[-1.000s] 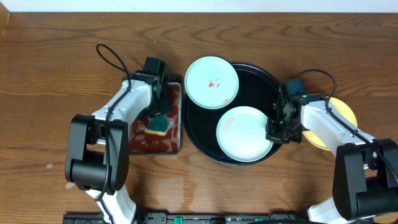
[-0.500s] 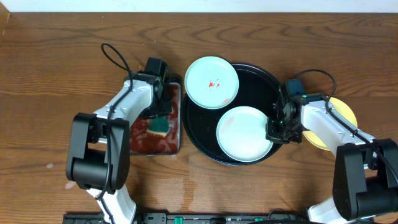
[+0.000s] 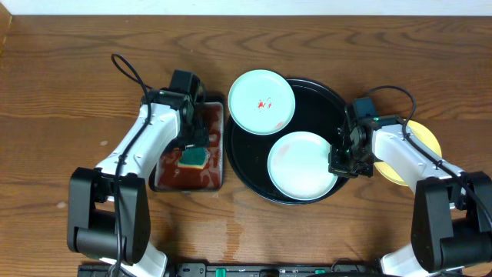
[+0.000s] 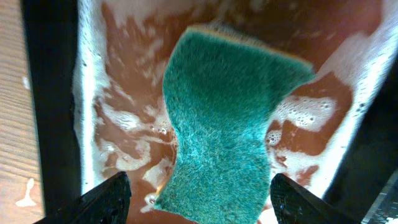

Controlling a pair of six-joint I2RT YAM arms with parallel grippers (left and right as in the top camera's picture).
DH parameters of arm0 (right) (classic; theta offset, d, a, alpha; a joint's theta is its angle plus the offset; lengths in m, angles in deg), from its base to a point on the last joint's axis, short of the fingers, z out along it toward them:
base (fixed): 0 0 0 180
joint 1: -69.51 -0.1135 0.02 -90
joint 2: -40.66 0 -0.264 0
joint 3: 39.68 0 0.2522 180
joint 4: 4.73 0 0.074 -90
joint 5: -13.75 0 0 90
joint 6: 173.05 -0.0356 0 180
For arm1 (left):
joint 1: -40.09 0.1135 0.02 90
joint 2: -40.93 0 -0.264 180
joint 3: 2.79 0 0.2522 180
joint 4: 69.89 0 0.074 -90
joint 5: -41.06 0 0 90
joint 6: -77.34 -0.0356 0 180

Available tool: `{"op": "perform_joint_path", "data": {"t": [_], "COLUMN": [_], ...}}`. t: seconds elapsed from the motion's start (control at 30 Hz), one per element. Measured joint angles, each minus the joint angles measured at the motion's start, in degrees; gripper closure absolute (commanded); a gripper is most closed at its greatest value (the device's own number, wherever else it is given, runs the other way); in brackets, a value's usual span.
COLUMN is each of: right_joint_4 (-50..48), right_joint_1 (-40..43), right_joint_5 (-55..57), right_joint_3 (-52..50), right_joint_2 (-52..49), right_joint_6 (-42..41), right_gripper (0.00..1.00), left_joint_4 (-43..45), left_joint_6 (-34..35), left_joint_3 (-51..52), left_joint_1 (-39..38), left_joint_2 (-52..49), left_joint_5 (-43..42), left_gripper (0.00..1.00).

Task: Clean dirty plates on tray and stack at the side
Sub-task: 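Return the sponge to the soapy tray with the left gripper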

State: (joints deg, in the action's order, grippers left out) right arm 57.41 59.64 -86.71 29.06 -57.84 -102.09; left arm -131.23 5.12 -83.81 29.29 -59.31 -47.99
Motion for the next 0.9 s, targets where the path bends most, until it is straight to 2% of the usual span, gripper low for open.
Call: {"op": "perform_joint_path", "data": {"t": [0.2, 0.27, 0.3, 0.37, 0.6, 0.63, 0.67, 0.7, 0.73, 0.9], "right_joint_4": [0.0, -0.02, -0.02, -0.02, 0.02, 0.02, 0.02, 0.02, 0.02, -0.2], "right_joint_1": [0.0, 0.0, 0.0, 0.0, 0.0, 0.0, 0.0, 0.0, 0.0, 0.0], "right_joint_5": [0.02, 0.02, 0.02, 0.02, 0.02, 0.02, 0.02, 0.02, 0.02, 0.02], "right_joint_3": [0.0, 0.0, 0.0, 0.0, 0.0, 0.0, 0.0, 0.0, 0.0, 0.0], "right_joint_2": [0.0, 0.0, 0.0, 0.0, 0.0, 0.0, 0.0, 0.0, 0.0, 0.0], "right_joint_6": [0.0, 0.0, 0.0, 0.0, 0.0, 0.0, 0.0, 0.0, 0.0, 0.0], "right_gripper": [0.99, 0.99, 0.99, 0.99, 0.99, 0.99, 0.99, 0.99, 0.99, 0.99], "left_joint_4": [4.83, 5.29, 5.4, 5.64, 5.53, 5.51, 5.44, 5.33, 5.05, 1.62], "left_joint_6": [0.11, 0.22, 0.44, 0.26, 0.33, 0.33, 0.33, 0.22, 0.02, 0.09], "left_joint_3": [5.88, 6.86, 6.93, 6.93, 6.97, 6.97, 6.97, 6.97, 6.97, 5.86], "left_joint_1": [0.0, 0.0, 0.0, -0.02, -0.02, -0.02, -0.02, -0.02, -0.02, 0.0], "left_joint_2": [-0.81, -0.83, -0.83, -0.83, -0.83, -0.83, -0.83, -0.83, -0.81, 0.02], "left_joint_5": [-2.4, -2.78, -2.86, -3.43, -3.61, -3.61, -3.61, -3.61, -3.63, -3.58], "left_gripper": [0.28, 0.34, 0.47, 0.92, 0.93, 0.93, 0.87, 0.67, 0.52, 0.22]}}
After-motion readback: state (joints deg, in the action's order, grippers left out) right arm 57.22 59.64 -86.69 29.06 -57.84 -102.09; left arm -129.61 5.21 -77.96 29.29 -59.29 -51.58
